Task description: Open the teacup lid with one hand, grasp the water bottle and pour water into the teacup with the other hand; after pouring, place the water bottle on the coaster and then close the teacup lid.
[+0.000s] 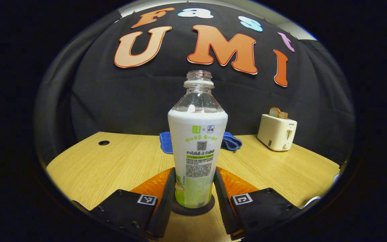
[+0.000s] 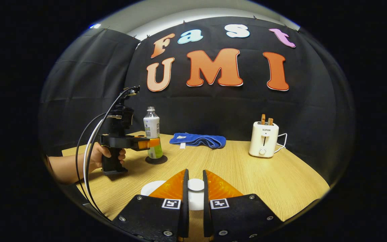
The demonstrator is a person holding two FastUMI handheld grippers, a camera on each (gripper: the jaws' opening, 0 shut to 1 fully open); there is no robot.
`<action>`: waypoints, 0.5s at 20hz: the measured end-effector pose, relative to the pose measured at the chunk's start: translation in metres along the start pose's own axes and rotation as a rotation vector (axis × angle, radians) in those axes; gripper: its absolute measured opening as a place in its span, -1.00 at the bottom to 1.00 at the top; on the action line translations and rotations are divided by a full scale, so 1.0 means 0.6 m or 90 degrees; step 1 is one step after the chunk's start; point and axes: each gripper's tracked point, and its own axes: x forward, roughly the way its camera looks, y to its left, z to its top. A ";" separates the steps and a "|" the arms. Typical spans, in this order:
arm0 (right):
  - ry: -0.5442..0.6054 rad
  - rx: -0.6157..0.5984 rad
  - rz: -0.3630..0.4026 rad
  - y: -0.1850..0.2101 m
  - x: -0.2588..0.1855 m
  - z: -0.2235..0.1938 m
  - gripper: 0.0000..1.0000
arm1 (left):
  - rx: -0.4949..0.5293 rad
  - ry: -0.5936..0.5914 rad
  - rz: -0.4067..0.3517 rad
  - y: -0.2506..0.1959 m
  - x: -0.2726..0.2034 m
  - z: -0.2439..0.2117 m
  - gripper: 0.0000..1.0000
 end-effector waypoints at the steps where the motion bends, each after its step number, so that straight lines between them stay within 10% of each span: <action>1: 0.002 -0.002 0.003 0.001 0.001 0.000 -0.65 | -0.005 -0.001 0.001 0.004 -0.001 -0.004 0.29; 10: 0.008 -0.009 0.009 0.009 0.001 -0.001 -0.65 | -0.018 0.007 0.001 0.008 0.008 -0.019 0.33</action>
